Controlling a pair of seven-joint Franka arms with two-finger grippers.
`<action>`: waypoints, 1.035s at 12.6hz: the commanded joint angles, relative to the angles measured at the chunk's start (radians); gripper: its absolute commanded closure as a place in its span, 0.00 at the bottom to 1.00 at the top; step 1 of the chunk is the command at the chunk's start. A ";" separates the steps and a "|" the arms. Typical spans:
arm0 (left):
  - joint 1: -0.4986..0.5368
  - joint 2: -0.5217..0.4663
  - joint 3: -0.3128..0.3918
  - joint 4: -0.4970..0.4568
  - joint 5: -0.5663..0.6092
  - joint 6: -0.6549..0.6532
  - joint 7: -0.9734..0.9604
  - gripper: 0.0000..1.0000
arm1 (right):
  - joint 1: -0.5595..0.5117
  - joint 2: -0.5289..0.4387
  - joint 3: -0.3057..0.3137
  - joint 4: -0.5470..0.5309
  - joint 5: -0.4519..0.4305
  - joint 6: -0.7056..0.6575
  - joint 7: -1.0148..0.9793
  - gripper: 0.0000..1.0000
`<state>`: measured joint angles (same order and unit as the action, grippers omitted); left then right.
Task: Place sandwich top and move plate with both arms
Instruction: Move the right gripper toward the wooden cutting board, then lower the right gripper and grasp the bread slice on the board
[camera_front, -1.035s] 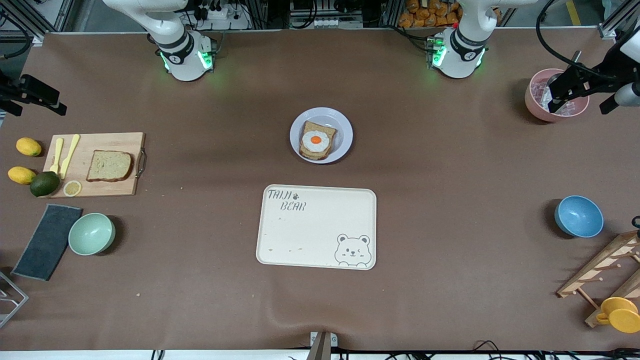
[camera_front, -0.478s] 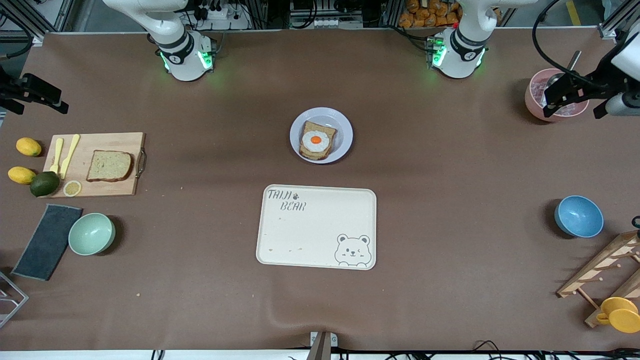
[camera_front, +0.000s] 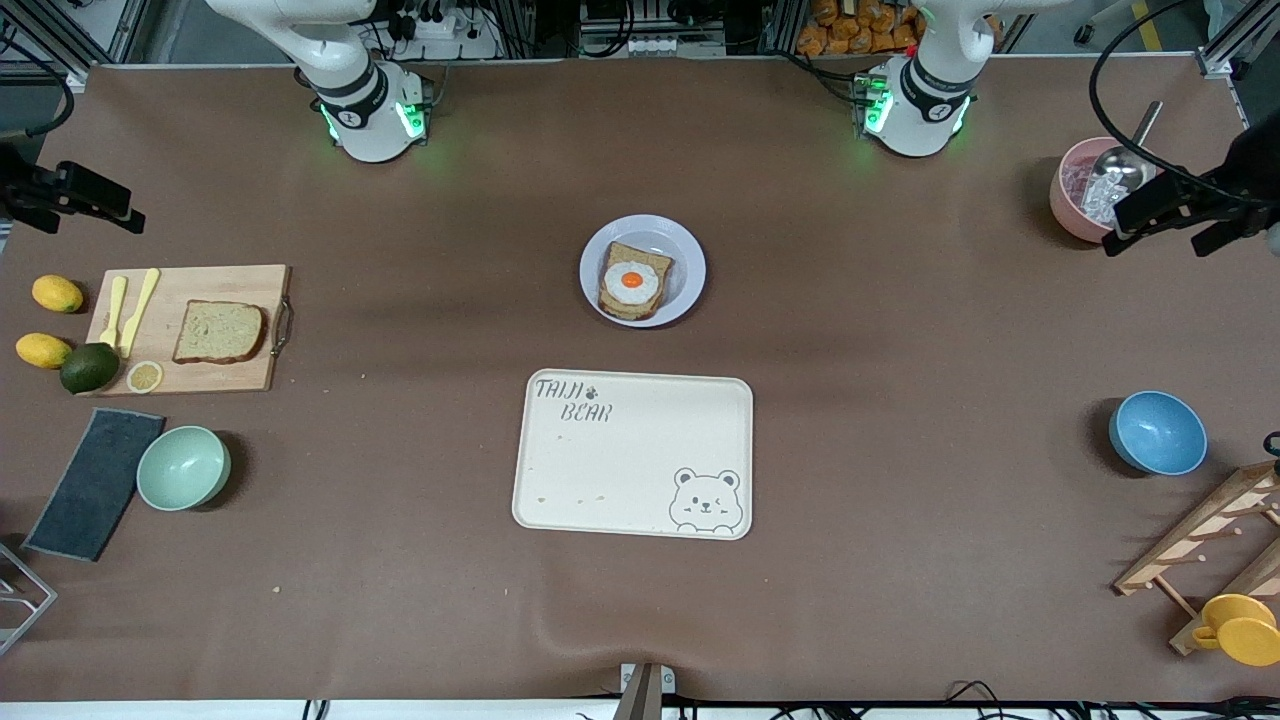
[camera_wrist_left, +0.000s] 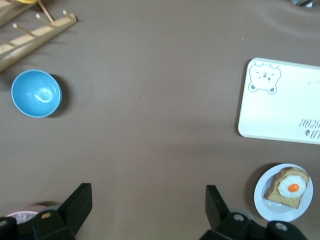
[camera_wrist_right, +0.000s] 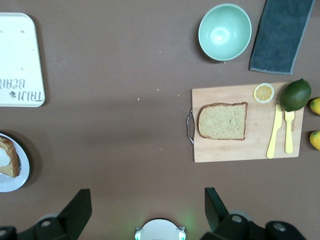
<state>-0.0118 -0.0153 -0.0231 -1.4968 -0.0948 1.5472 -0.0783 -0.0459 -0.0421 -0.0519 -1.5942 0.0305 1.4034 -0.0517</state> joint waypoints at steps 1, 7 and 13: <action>-0.008 -0.011 -0.035 -0.006 0.064 0.037 -0.006 0.00 | -0.052 -0.001 0.020 -0.053 -0.017 0.043 -0.026 0.00; -0.011 0.079 -0.061 -0.010 0.053 0.033 -0.008 0.00 | -0.150 0.011 0.020 -0.165 -0.012 0.153 -0.166 0.00; -0.056 0.166 -0.074 -0.039 0.009 0.057 -0.015 0.00 | -0.298 0.105 0.020 -0.236 -0.001 0.267 -0.373 0.00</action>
<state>-0.0608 0.1487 -0.0943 -1.5249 -0.0721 1.5826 -0.0815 -0.2971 0.0207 -0.0523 -1.8307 0.0293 1.6531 -0.3669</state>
